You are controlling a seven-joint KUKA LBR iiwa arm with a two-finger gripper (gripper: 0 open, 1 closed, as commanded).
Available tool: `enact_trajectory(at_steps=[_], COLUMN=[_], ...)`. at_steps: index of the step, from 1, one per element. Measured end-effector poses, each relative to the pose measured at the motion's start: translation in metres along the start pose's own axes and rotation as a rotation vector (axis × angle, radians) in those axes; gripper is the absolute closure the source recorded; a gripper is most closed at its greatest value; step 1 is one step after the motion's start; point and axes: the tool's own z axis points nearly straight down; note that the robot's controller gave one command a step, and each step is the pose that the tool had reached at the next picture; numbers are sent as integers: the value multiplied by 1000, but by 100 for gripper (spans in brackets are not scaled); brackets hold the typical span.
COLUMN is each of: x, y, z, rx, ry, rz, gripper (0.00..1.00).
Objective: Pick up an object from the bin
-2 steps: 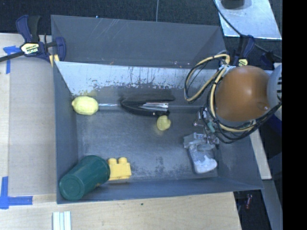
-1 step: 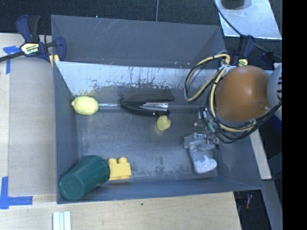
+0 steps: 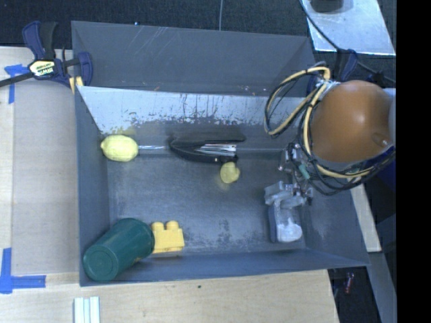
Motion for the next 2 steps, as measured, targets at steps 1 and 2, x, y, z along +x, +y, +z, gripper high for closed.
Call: enact_trajectory(at_steps=[1,2], x=[0,0], y=[-2,-3], z=[-32,-47], rx=[8,11], ry=[-1,-2], rz=[0,2], gripper=[100,100])
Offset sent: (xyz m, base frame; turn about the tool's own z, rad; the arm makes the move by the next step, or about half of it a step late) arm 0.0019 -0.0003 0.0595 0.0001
